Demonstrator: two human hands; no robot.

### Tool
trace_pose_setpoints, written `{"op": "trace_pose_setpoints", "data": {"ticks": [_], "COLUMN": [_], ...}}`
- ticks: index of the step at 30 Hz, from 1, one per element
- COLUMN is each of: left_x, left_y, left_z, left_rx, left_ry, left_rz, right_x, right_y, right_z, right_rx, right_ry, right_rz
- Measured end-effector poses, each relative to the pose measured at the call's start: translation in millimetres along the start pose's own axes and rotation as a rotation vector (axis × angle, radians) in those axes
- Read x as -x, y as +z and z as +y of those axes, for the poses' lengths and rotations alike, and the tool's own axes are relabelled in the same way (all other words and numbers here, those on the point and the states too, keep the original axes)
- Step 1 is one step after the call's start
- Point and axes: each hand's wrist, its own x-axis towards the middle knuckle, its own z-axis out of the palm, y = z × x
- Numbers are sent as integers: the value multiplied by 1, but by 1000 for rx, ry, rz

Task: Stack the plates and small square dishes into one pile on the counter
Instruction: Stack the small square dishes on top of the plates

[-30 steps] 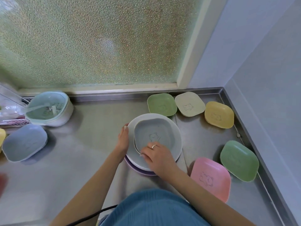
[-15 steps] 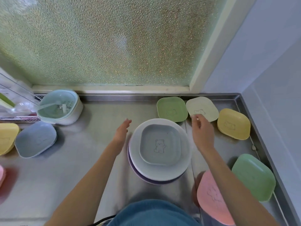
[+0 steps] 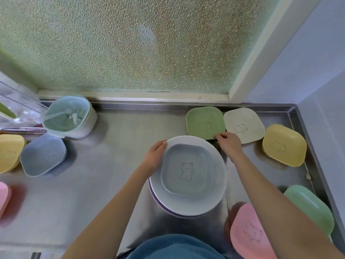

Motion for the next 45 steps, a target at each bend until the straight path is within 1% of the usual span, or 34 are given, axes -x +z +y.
{"op": "trace_pose_setpoints", "data": {"ticks": [5,9,11,14,16,18,19,22,25,27,30,32,36,37,38,40,42,43,45], "left_x": [1,4,13,23,29,35,39,52,60,64,63,63,62,61,60,58,56,55,54], "left_y": [0,0,0,0,-2,-2,-2,3,10,12,11,10,7,6,6,7,8,8,8], "left_z": [-2,3,6,10,12,14,15,21,22,18,5,-3,-14,-15,-17,-20,-23,-25,-26], "left_rx": [-24,-59,-70,-127,-141,-138,-135,-69,63,49,-149,-260,-407,-423,-434,-444,-455,-460,-469], "left_ry": [-1,20,52,110,152,196,221,287,266,260,276,289,348,356,359,366,379,386,400], "left_rz": [1,20,15,9,27,58,73,123,127,102,69,63,57,57,60,71,79,82,89], "right_x": [9,16,26,51,79,112,128,169,193,201,205,204,209,212,215,219,223,224,228], "right_y": [-20,-29,-35,-46,-49,-46,-41,-19,0,5,10,10,3,3,3,5,7,8,11], "right_z": [1,-8,-15,-29,-38,-41,-39,-21,-3,8,19,22,25,28,34,52,74,84,101], "right_rx": [-25,54,82,26,-59,-94,-73,75,136,162,171,143,150,139,119,111,157,203,349], "right_ry": [-147,-314,-382,-451,-505,-568,-603,-677,-681,-653,-550,-504,-522,-519,-499,-396,-220,-114,30], "right_rz": [105,129,181,288,316,298,275,235,200,125,-14,-59,-112,-98,-50,133,293,326,291]}}
